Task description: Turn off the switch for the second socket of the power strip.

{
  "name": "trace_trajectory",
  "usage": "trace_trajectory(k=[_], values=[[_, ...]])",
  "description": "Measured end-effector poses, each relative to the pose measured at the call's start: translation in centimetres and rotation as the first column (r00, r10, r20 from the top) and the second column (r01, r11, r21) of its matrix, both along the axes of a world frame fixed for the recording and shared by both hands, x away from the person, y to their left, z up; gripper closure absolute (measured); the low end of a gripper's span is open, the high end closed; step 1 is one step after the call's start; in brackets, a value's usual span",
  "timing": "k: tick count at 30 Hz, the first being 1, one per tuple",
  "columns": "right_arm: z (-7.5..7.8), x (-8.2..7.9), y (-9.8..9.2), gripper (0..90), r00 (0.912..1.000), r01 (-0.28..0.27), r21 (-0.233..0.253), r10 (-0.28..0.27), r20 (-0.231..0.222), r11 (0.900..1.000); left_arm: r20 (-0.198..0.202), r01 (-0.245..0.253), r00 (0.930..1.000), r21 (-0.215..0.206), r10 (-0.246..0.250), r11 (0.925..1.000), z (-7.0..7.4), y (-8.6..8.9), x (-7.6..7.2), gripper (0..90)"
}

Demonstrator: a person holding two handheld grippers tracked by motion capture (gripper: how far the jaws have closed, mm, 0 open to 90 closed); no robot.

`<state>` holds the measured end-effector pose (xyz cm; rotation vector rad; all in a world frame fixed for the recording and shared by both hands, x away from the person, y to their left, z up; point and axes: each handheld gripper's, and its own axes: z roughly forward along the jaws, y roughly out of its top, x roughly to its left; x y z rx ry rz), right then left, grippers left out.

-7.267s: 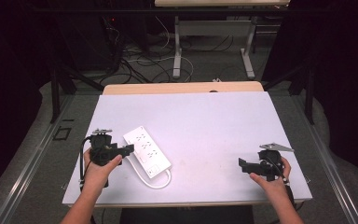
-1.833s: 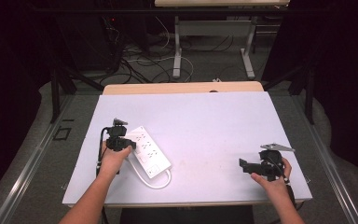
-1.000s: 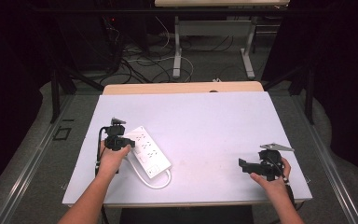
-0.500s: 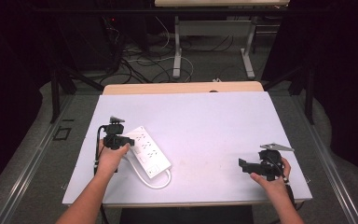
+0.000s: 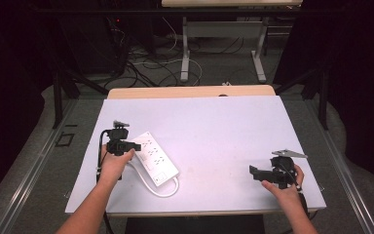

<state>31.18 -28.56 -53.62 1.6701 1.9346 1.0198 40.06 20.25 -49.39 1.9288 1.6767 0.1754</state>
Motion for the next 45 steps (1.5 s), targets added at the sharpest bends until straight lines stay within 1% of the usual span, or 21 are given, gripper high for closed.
trace_trajectory(k=[10, 12, 14, 16, 21, 22, 23, 25, 27, 28, 29, 30, 31, 33, 34, 35, 36, 37, 38, 40, 45], values=[[0.0, 0.0, 0.0, 0.0, 1.0, -0.002, -0.002, 0.002, 0.004, 1.0, -0.002, 0.031, 0.9995, -0.015, -0.031, 0.9994, 0.6, 0.2, -0.5, 74.5], [0.0, 0.0, 0.0, 0.0, 1.0, -0.002, -0.003, 0.002, 0.004, 1.0, 0.012, 0.023, 0.9997, -0.02, -0.023, 0.9995, 0.6, 0.1, -0.6, 73.3], [0.0, 0.0, 0.0, 0.0, 1.0, -0.003, -0.002, 0.003, 0.004, 1.0, -0.005, 0.04, 0.9992, -0.019, -0.04, 0.999, 0.8, 0.2, -0.7, 71.8], [0.0, 0.0, 0.0, 0.0, 1.0, -0.003, -0.002, 0.003, 0.005, 1.0, 0.011, 0.034, 0.9994, -0.016, -0.034, 0.9993, 0.7, 0.2, -0.7, 70.0], [0.0, 0.0, 0.0, 0.0, 1.0, -0.003, -0.002, 0.003, 0.005, 1.0, -0.002, 0.052, 0.9987, -0.025, -0.052, 0.9984, 1.0, 0.5, -1.0, 66.8], [0.0, 0.0, 0.0, 0.0, 1.0, -0.003, -0.002, 0.003, 0.006, 1.0, 0.016, 0.031, 0.9994, -0.028, -0.031, 0.9991, 0.9, 0.4, -1.0, 65.9], [0.0, 0.0, 0.0, 0.0, 1.0, -0.003, -0.002, 0.003, 0.005, 1.0, 0.004, 0.045, 0.999, -0.028, -0.045, 0.9986, 1.0, 0.5, -1.1, 65.2], [0.0, 0.0, 0.0, 0.0, 1.0, -0.003, -0.002, 0.003, 0.005, 1.0, 0.02, 0.041, 0.999, -0.03, -0.04, 0.9987, 1.0, 0.6, -1.2, 63.7], [0.0, 0.0, 0.0, 0.0, 1.0, -0.003, -0.002, 0.003, 0.005, 1.0, 0.01, 0.055, 0.9985, -0.028, -0.054, 0.9981, 1.2, 0.7, -1.3, 62.4], [0.0, 0.0, 0.0, 0.0, 1.0, -0.004, -0.002, 0.004, 0.006, 1.0, 0.025, 0.046, 0.9986, -0.036, -0.046, 0.9983, 1.1, 0.7, -1.4, 61.6], [0.0, 0.0, 0.0, 0.0, 1.0, -0.004, -0.002, 0.004, 0.005, 1.0, 0.012, 0.057, 0.9983, -0.036, -0.057, 0.9977, 1.3, 0.8, -1.5, 61.1], [0.0, 0.0, 0.0, 0.0, 1.0, -0.004, -0.002, 0.004, 0.006, 1.0, 0.024, 0.051, 0.9985, -0.04, -0.05, 0.9979, 1.2, 0.7, -1.5, 60.4], [0.0, 0.0, 0.0, 0.0, 1.0, -0.004, -0.002, 0.004, 0.006, 1.0, 0.015, 0.062, 0.998, -0.042, -0.062, 0.9972, 1.3, 0.8, -1.6, 59.3], [0.1, 0.0, 0.0, 0.0, 1.0, -0.004, -0.001, 0.004, 0.006, 1.0, 0.039, 0.056, 0.9978, -0.042, -0.054, 0.9976, 1.3, 0.8, -1.8, 57.1], [0.0, 0.0, 0.0, 0.0, 1.0, -0.003, -0.002, 0.003, 0.006, 1.0, 0.028, 0.072, 0.9971, -0.042, -0.071, 0.9966, 1.5, 0.9, -1.8, 55.9], [0.0, 0.0, 0.0, 0.0, 1.0, -0.003, -0.002, 0.003, 0.006, 1.0, 0.041, 0.063, 0.9973, -0.043, -0.061, 0.9971, 1.5, 0.9, -1.9, 54.9], [0.0, 0.0, 0.0, 0.0, 1.0, -0.003, -0.002, 0.003, 0.006, 1.0, 0.035, 0.078, 0.9965, -0.042, -0.076, 0.9961, 1.6, 1.0, -2.0, 54.0], [0.1, 0.0, 0.0, 0.0, 1.0, -0.004, -0.001, 0.004, 0.006, 1.0, 0.055, 0.068, 0.9963, -0.04, -0.065, 0.9969, 1.5, 0.9, -2.1, 53.0], [0.1, -0.1, 0.0, 0.0, 1.0, -0.004, -0.001, 0.004, 0.006, 1.0, 0.039, 0.078, 0.9963, -0.04, -0.077, 0.9961, 1.7, 1.0, -2.1, 52.3], [0.1, -0.1, 0.0, 0.0, 1.0, -0.004, -0.001, 0.004, 0.006, 1.0, 0.061, 0.072, 0.9957, -0.043, -0.069, 0.9965, 1.7, 1.0, -2.3, 51.3], [0.1, -0.1, 0.0, 0.0, 1.0, -0.004, -0.002, 0.004, 0.007, 1.0, 0.06, 0.092, 0.9941, -0.042, -0.09, 0.9948, 1.9, 1.3, -2.7, 48.3]])
